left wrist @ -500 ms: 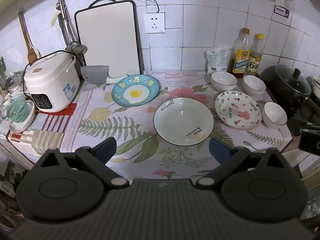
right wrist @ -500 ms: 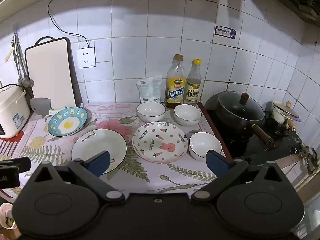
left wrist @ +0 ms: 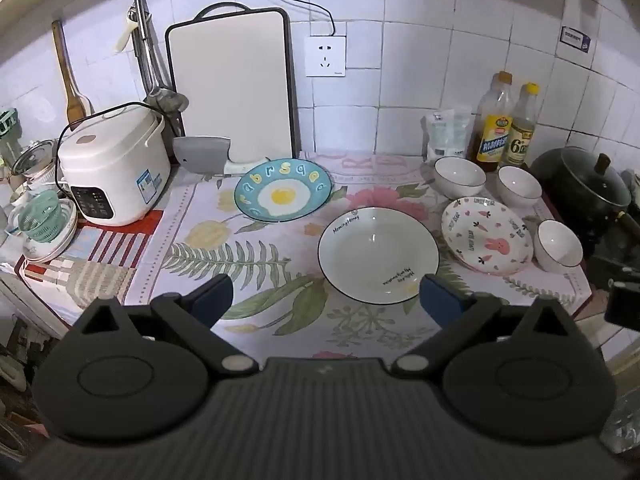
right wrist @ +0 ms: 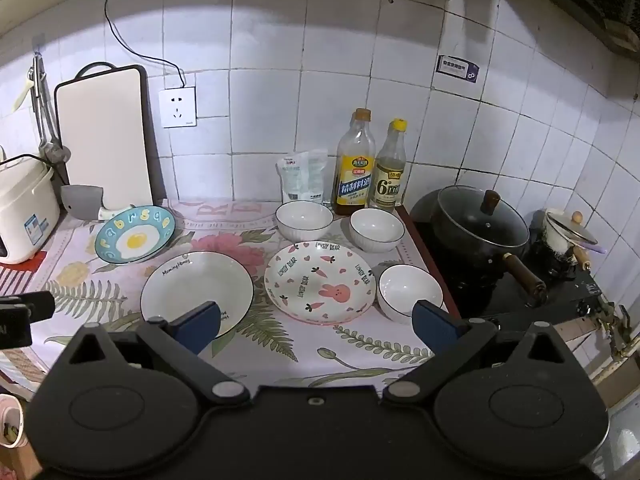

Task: Organize plates and bowls
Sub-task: 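Move both grippers toward the white Morning Honey plate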

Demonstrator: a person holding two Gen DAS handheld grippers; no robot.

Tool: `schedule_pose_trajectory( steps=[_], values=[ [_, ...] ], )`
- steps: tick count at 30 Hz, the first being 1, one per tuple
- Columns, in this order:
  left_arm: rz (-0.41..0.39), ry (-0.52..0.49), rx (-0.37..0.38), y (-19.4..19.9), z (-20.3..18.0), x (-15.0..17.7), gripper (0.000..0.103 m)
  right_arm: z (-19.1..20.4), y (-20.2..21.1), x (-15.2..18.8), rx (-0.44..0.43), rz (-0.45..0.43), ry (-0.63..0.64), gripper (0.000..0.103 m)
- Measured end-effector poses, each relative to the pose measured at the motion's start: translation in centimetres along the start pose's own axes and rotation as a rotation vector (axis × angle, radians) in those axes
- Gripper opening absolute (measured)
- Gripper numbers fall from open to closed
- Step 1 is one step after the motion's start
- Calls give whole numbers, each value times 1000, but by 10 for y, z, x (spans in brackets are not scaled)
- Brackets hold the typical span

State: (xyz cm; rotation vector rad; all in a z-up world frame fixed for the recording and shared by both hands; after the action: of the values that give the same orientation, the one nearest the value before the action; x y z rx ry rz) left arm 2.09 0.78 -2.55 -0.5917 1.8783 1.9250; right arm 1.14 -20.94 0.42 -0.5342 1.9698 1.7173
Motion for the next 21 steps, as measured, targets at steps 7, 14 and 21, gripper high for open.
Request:
schedule_pose_trajectory(
  steps=[7, 14, 21],
  values=[
    [-2, 1, -22, -4, 6, 4, 103, -1, -6, 0, -16, 10, -9, 103],
    [6, -14, -13, -6, 6, 9, 103, 1, -14, 3, -19, 41, -20, 103],
    [6, -18, 10, -5, 5, 7, 103, 1, -12, 3, -15, 38, -23, 103]
  ],
)
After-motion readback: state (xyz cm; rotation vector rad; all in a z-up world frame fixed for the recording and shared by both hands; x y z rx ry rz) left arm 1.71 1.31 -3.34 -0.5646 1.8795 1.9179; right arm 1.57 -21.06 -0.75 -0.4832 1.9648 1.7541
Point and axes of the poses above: each gripper's, at about its wrist camera, not at the fingertips, and y roughly against the way its jaws point, z to its left, x to its underside, the point moved 3 cm from there along -y, roughly the way its jaws point, and after that the axes turned 14 degrees about z, right-handed, at the moved point
